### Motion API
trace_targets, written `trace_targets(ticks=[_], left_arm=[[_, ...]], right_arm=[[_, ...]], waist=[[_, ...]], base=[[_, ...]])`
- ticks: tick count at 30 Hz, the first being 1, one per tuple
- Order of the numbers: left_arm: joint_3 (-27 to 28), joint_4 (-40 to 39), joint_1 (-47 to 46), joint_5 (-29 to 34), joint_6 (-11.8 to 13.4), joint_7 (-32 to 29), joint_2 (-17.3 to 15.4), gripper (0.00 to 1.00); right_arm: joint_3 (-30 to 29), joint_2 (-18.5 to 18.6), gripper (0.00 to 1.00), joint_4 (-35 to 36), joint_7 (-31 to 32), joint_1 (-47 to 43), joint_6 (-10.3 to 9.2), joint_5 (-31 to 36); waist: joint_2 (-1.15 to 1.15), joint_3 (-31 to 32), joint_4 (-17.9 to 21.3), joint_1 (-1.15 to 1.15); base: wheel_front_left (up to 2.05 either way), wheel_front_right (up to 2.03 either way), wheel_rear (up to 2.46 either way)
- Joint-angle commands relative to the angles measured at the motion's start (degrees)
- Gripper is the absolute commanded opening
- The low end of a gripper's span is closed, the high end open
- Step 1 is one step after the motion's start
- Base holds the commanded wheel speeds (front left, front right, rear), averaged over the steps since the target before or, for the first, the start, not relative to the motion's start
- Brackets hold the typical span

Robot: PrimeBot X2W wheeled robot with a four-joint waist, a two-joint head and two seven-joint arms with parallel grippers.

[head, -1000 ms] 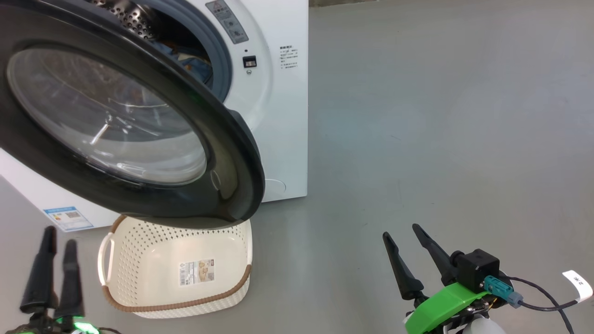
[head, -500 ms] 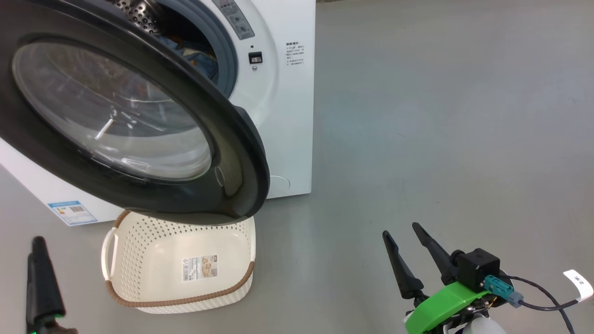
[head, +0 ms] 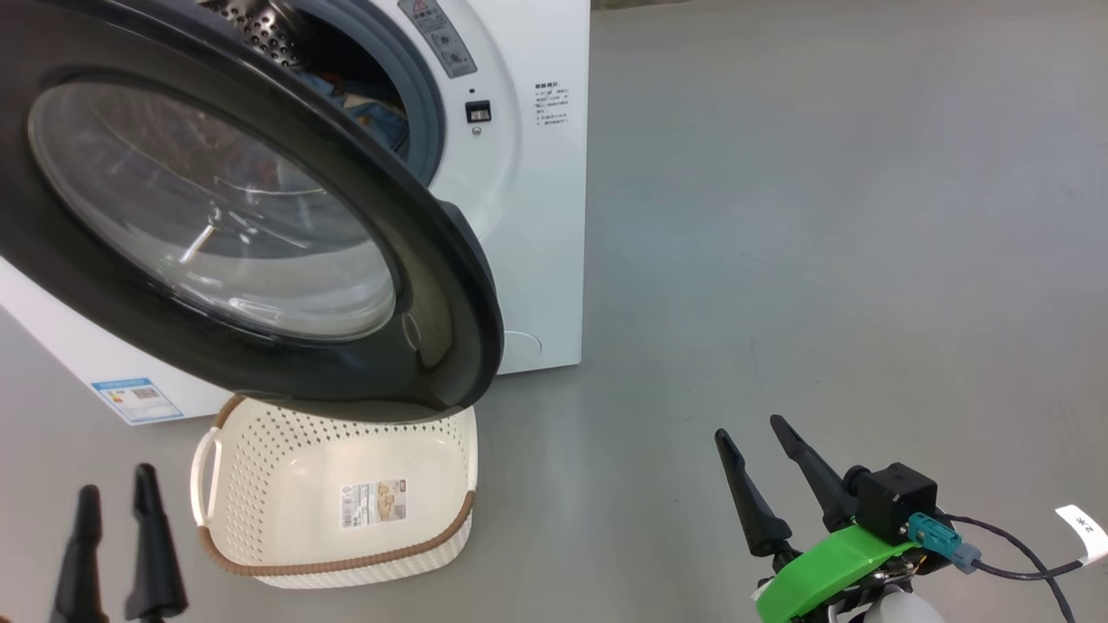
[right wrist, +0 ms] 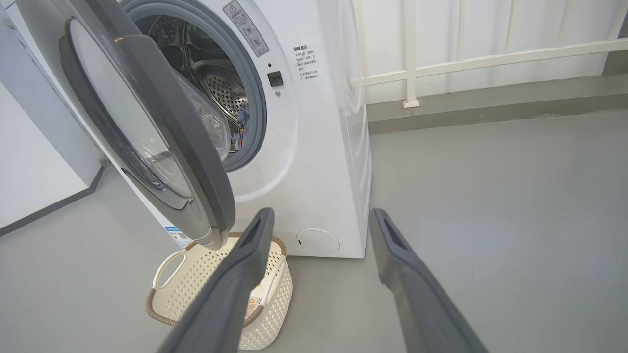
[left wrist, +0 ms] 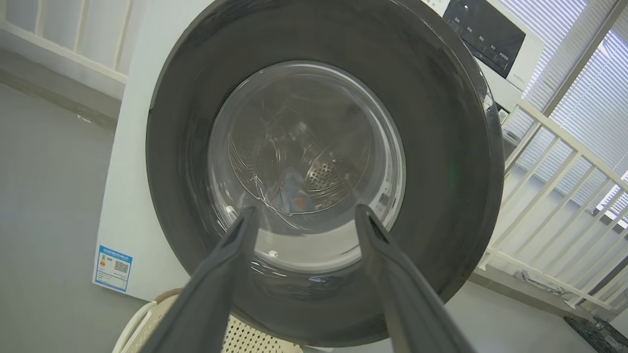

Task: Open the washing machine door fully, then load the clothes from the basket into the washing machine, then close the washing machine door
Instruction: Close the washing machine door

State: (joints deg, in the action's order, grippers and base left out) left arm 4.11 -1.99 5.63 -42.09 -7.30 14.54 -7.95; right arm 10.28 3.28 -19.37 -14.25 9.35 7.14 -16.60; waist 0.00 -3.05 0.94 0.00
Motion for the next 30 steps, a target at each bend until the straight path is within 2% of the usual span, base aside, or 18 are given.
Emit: trace_targets(ticks=[1, 8, 9, 19, 30], left_arm=[[2.62, -0.65, -0.53, 4.65, -0.19, 0.44, 0.41, 1.00], [4.27, 0.01, 0.92, 17.45, -0.19, 0.45, 2.42, 1.00], [4.27, 0.01, 0.92, 17.45, -0.19, 0.45, 2.42, 1.00], [7.33, 2.04, 2.12, 31.82, 0.40, 0.45, 4.30, 1.00], [7.78, 4.23, 2.08, 33.76, 1.17, 0.45, 5.01, 1.00]], right_arm=[[1.38, -0.40, 1.00, 1.42, -0.74, -0.07, 0.35, 0.39], [1.48, -0.40, 1.00, 1.25, -0.74, -0.19, 0.35, 0.25], [1.48, -0.40, 1.00, 1.25, -0.74, -0.19, 0.35, 0.25], [1.57, -0.40, 1.00, 1.13, -0.74, -0.27, 0.35, 0.18], [1.35, -0.40, 1.00, 1.18, -0.74, -0.02, 0.35, 0.43]], waist=[[0.00, 0.23, 0.06, 0.00], [0.00, 0.48, 0.22, 0.00], [0.00, 0.48, 0.22, 0.00], [0.00, 0.45, 0.24, 0.00], [0.00, 0.19, 0.27, 0.00]], base=[[0.00, 0.00, 0.00], [0.00, 0.00, 0.00], [0.00, 0.00, 0.00], [0.00, 0.00, 0.00], [0.00, 0.00, 0.00]])
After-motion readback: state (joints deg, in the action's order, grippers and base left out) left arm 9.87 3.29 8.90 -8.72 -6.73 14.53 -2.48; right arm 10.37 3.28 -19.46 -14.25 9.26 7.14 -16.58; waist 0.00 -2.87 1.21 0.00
